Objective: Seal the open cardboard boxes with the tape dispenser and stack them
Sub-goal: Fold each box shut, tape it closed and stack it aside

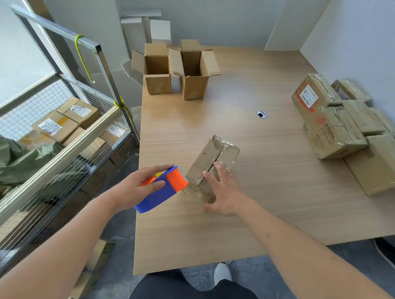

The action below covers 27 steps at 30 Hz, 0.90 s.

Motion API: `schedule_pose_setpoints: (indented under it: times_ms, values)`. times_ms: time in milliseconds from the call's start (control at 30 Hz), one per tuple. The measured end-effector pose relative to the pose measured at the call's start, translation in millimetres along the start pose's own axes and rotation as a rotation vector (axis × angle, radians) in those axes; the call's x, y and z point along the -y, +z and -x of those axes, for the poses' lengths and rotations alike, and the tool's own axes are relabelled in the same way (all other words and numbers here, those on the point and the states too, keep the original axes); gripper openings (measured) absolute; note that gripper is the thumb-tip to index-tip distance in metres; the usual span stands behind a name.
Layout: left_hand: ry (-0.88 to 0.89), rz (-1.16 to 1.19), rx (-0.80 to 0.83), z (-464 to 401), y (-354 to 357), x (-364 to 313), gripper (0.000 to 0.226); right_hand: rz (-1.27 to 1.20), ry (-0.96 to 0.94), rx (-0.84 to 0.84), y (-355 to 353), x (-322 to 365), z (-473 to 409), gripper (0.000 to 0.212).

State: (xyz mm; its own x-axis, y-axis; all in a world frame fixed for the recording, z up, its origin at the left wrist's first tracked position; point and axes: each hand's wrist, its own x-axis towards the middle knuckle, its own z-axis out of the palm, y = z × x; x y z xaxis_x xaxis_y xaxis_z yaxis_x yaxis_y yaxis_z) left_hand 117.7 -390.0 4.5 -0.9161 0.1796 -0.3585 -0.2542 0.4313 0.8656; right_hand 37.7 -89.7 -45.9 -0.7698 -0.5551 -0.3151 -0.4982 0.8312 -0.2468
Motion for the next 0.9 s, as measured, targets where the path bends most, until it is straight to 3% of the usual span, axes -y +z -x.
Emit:
schedule_pose_setpoints:
  times_ms: [100,167,400,633,900]
  values:
    - [0.001,0.003,0.005,0,5,-2,0.047,-0.090,0.070,-0.078,-2,9,-4,0.085]
    - [-0.005,0.009,0.005,1,7,-4,0.048,-0.022,0.102,-0.124,1,18,-10,0.075]
    - [-0.022,0.016,-0.010,7,6,5,0.046,0.043,0.093,-0.234,17,27,-18,0.068]
    - [-0.043,0.015,-0.012,13,6,4,0.044,0.044,-0.105,-0.109,0,-10,-22,0.071]
    - [-0.031,0.090,-0.002,19,15,-4,0.052,0.145,-0.108,-0.092,1,-8,-20,0.088]
